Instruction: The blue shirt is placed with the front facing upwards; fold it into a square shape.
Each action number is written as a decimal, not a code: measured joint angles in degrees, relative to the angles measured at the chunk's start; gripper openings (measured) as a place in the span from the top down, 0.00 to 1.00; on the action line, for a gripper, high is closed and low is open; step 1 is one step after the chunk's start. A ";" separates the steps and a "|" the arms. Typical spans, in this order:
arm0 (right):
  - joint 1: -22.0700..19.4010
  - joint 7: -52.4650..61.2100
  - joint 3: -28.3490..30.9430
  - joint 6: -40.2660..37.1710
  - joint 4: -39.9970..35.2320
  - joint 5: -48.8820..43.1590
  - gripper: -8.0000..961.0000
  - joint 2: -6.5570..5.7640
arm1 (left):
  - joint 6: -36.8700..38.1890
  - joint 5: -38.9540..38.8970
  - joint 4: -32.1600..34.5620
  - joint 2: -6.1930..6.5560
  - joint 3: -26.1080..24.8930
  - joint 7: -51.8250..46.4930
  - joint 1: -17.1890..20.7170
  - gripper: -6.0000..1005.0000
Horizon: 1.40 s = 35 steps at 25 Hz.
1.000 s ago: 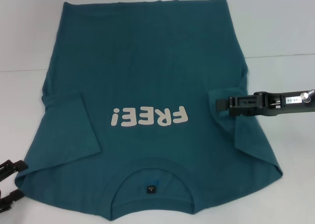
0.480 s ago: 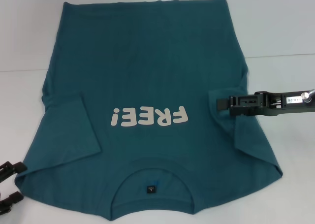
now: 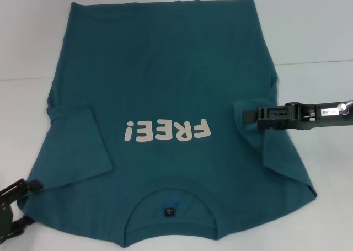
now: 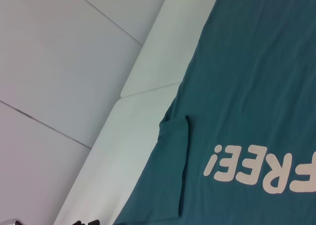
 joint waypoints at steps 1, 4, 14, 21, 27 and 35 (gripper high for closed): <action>0.00 0.00 0.01 0.00 0.00 0.03 0.05 0.00 | 0.06 -0.08 -0.34 0.05 0.05 0.20 -0.35 0.18; 0.00 0.00 0.06 0.03 0.00 0.05 0.05 0.00 | 0.24 -0.27 -1.41 0.19 -0.08 1.36 -1.63 0.18; -0.58 0.00 0.78 -0.31 0.00 0.23 0.05 -0.03 | -1.53 -0.34 -3.08 0.96 -0.32 1.58 -4.60 0.18; -1.13 0.00 1.80 -0.54 -0.22 0.35 0.05 -0.15 | -0.51 0.80 -2.92 1.61 -0.16 3.98 -4.49 0.21; -1.34 0.00 2.62 -0.87 -0.22 0.35 0.05 -0.41 | -0.17 1.03 -2.99 1.68 -0.38 4.70 -4.15 0.32; -1.35 0.00 2.60 -1.57 -0.19 0.11 0.05 -0.54 | 0.02 0.94 -3.79 1.52 0.14 8.18 -4.41 0.57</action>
